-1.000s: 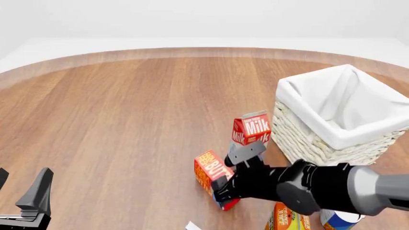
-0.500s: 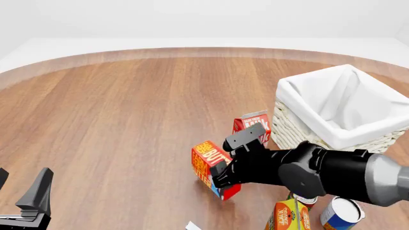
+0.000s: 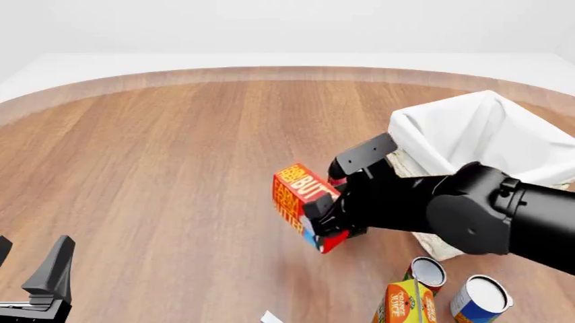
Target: Pick up the cream cheese box and the butter, and put them in the basket.
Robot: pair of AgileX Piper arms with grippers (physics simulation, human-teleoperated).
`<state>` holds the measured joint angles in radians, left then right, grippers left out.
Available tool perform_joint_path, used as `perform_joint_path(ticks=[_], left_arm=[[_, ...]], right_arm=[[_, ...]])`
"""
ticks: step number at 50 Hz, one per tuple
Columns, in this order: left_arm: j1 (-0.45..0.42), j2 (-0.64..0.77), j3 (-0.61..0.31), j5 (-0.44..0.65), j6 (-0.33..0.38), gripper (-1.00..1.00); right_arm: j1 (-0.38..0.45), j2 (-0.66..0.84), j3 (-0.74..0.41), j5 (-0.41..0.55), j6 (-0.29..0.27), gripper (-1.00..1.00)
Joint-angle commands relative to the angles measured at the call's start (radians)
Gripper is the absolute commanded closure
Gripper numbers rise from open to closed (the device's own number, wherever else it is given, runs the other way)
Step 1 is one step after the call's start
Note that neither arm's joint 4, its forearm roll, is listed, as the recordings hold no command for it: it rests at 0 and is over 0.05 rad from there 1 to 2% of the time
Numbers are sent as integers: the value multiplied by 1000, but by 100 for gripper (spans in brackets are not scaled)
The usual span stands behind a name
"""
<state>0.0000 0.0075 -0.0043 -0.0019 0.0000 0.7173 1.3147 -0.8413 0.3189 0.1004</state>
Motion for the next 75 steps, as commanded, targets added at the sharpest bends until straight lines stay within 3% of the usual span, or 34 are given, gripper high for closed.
perform_joint_path(ticks=[1, 5, 6, 8, 20, 26, 37, 44, 49, 63, 68, 75], left_arm=[[0, 0, 0, 0, 0, -100], [0, 0, 0, 0, 0, -100], [0, 0, 0, 0, 0, -100], [0, 0, 0, 0, 0, -100], [0, 0, 0, 0, 0, -100], [0, 0, 0, 0, 0, -100], [0, 0, 0, 0, 0, -100], [0, 0, 0, 0, 0, -100], [0, 0, 0, 0, 0, -100], [0, 0, 0, 0, 0, -100], [0, 0, 0, 0, 0, -100], [0, 0, 0, 0, 0, -100]], right_arm=[[-3, -99, -71, 86, -7, 100], [-12, -118, -109, 127, -24, 100], [-26, -114, -114, 137, -64, 100], [-19, -127, -132, 155, -47, 100], [-69, -178, -221, 228, -125, 100], [-97, -210, -236, 241, -132, 100], [-155, -270, -233, 235, -77, 100], [-240, -305, -247, 244, -36, 100], [-284, -323, -226, 223, -37, 100], [-420, -377, -297, 274, -52, 100], [-515, -407, -285, 260, -5, 100], [-577, -420, -303, 275, 22, 100]])
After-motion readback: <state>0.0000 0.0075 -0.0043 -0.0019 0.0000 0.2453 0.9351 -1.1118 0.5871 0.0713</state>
